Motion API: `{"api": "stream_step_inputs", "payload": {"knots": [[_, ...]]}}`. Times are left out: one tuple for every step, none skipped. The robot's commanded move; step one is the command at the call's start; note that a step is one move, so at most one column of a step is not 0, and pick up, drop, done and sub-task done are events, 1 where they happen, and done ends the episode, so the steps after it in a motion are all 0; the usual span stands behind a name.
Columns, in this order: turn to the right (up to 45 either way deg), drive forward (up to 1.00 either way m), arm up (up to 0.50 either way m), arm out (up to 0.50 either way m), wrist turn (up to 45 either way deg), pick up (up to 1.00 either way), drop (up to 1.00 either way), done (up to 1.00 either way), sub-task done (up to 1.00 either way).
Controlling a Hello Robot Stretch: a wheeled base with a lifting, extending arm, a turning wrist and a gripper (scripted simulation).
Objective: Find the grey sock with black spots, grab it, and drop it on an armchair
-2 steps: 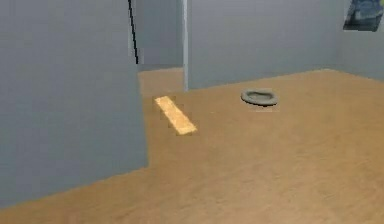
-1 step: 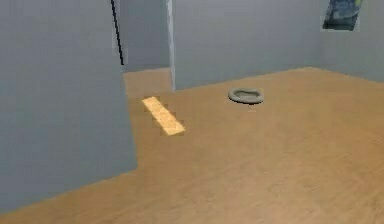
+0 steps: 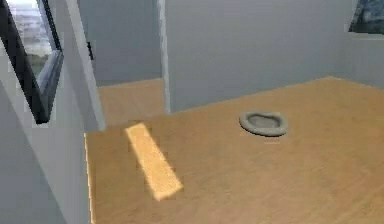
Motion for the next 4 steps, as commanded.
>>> {"api": "stream_step_inputs", "payload": {"knots": [[0.0, 0.85, 0.0, 0.0, 0.0, 0.0, 0.0, 0.0, 0.0], [-27.0, 0.0, 0.0, 0.0, 0.0, 0.0, 0.0, 0.0, 0.0], [0.0, 1.0, 0.0, 0.0, 0.0, 0.0, 0.0, 0.0, 0.0], [-3.0, 0.0, 0.0, 0.0, 0.0, 0.0, 0.0, 0.0, 0.0]]}}
